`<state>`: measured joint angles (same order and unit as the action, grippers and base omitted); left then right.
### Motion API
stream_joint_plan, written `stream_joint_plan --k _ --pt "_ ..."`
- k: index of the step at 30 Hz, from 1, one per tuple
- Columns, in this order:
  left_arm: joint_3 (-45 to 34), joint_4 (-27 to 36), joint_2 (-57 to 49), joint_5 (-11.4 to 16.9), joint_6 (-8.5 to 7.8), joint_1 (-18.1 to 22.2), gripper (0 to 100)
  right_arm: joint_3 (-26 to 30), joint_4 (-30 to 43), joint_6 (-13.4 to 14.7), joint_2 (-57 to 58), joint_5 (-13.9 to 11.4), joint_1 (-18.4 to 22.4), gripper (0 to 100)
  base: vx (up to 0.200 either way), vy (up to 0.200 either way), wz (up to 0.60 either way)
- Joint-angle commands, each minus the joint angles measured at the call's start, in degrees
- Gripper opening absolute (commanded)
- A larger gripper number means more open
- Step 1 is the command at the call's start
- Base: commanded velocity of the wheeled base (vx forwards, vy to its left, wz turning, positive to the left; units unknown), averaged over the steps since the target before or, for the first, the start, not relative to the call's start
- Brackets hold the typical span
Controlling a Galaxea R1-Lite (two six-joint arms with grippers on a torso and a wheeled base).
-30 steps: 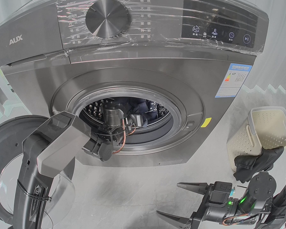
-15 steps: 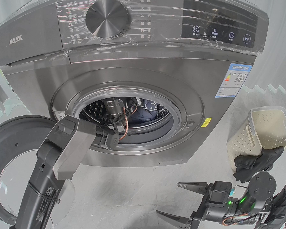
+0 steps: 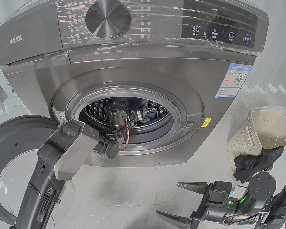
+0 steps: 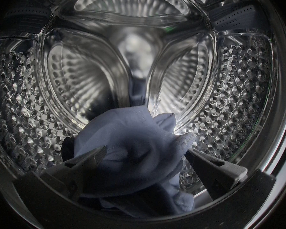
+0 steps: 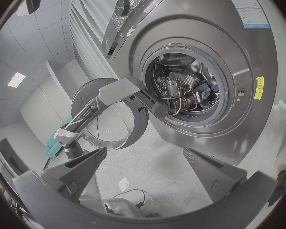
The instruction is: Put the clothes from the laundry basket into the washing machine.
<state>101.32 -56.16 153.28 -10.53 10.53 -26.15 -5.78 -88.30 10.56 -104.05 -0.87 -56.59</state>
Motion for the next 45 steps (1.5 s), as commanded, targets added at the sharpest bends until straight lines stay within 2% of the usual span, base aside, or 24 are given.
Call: stream_joint_plan --k 1,7,10,11,12,13,15,17,20,21,23,26,27,28,32,35,40,45 --pt "-5.16 0.44 -4.05 0.07 -0.07 0.05 100 -0.11 -0.03 -0.01 0.07 -0.01 -0.01 100 0.0 0.0 0.0" --pt "-9.65 -1.05 -7.12 0.51 -0.25 -0.39 100 -0.11 -0.03 -0.01 0.25 -0.01 -0.01 100 0.0 0.0 0.0" --pt "-17.03 -1.32 -12.31 0.95 0.19 -2.24 100 -0.02 -0.03 -0.01 0.42 -0.01 0.08 100 0.0 0.0 0.0" --pt "-23.53 -1.32 -16.53 1.66 0.28 -3.47 100 0.15 0.05 -0.1 0.6 -0.01 0.08 100 0.0 0.0 0.0" --pt "-26.78 -1.32 -18.46 2.36 0.45 -4.17 100 0.33 0.05 -0.1 0.6 -0.01 0.08 100 0.0 0.0 0.0" --pt "-26.78 -1.32 -18.46 2.36 0.45 -4.17 100 0.33 0.05 -0.1 0.6 -0.01 0.08 100 0.0 0.0 0.0" --pt "-39.18 -2.64 -25.58 5.17 0.72 -6.37 100 0.59 0.05 -0.1 1.04 -0.01 0.08 100 0.0 0.0 0.0" --pt "-46.47 -5.1 -29.45 5.7 0.45 -7.86 100 0.77 0.05 -0.1 1.3 0.07 0.08 100 0.0 0.0 0.0" --pt "-54.56 -8.88 -34.37 5.7 0.19 -9.97 100 1.47 0.05 -0.01 1.48 0.43 0.08 100 0.0 0.0 0.0" --pt "-54.56 -8.88 -34.37 5.7 0.19 -9.97 100 1.47 0.05 -0.01 1.48 0.43 0.08 100 0.0 0.0 0.0" --pt "-62.38 -10.99 -40.17 5.96 0.19 -13.14 100 2.88 0.05 0.25 2.45 0.69 0.16 100 0.0 0.0 0.0" --pt "-68.97 -12.39 -45.53 6.67 0.63 -16.39 100 3.76 0.05 0.34 3.5 0.78 0.43 100 0.0 0.0 0.0" --pt "-68.97 -12.39 -45.53 6.67 0.63 -16.39 100 3.76 0.05 0.34 3.5 0.78 0.43 100 0.0 0.0 0.0" --pt "-73.45 -13.62 -49.13 6.75 0.72 -18.5 100 3.84 0.05 0.34 4.55 0.69 1.04 100 0.0 0.0 0.0" --pt "-80.4 -16.7 -55.55 7.02 0.72 -21.14 100 4.2 0.05 0.34 6.4 0.6 3.15 100 0.0 0.0 0.0" --pt "-83.83 -18.28 -60.21 6.58 0.54 -21.4 100 5.51 0.05 0.25 7.63 0.51 4.91 100 0.0 0.0 0.0" --pt "-87.43 -17.05 -67.24 6.4 0.37 -21.31 100 5.69 0.14 0.34 9.39 0.43 6.23 100 0.0 0.0 0.0" --pt "-92.79 -17.84 -72.16 5.44 0.1 -19.99 100 5.69 0.58 -0.27 14.4 0.95 9.92 100 -0.08 0.0 0.0"
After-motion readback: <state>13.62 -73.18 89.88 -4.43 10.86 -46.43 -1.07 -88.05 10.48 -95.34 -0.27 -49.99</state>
